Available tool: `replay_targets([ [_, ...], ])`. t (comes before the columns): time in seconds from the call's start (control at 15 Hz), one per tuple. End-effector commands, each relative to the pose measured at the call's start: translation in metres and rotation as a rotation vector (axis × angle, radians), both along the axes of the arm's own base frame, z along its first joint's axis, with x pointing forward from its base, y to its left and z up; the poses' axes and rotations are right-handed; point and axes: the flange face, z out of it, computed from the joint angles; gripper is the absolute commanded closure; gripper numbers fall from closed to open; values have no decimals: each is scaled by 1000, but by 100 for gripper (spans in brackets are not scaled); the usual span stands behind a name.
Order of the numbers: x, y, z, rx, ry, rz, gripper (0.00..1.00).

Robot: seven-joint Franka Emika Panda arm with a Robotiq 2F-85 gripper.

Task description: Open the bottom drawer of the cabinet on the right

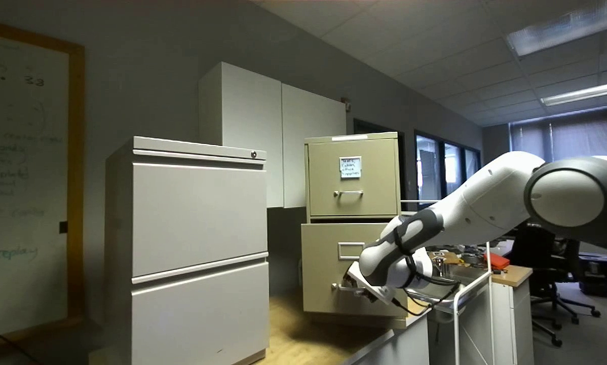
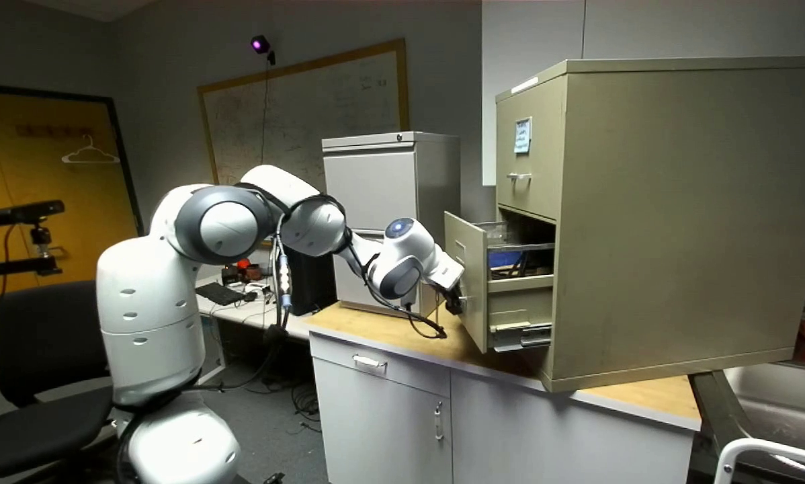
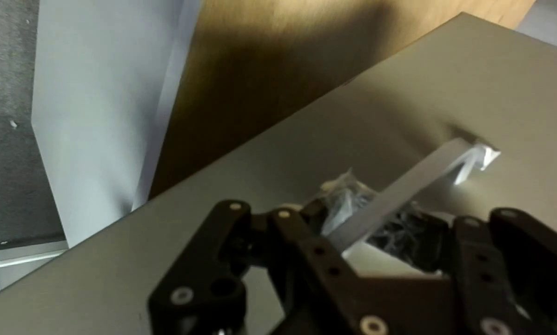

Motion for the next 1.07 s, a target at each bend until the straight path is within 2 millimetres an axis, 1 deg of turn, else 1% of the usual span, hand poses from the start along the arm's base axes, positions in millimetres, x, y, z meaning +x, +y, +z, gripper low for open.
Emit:
replay_targets([
  [0.0, -56, 60, 5, -23, 59, 163, 91],
  [0.2, -87, 92, 9, -40, 95, 234, 92],
  [0.33, -108, 117, 16, -63, 128, 288, 92],
  [0.47, -123, 136, 22, -68, 149, 319, 93],
  [0.53, -130, 145, 25, -71, 143, 320, 68],
  [0.6, -134, 150, 26, -79, 138, 317, 68],
  [0.67, -139, 157, 31, -94, 127, 312, 64],
  [0.87, -151, 172, 49, -161, 101, 308, 45],
  [1.0, -157, 184, 62, -194, 111, 323, 34],
])
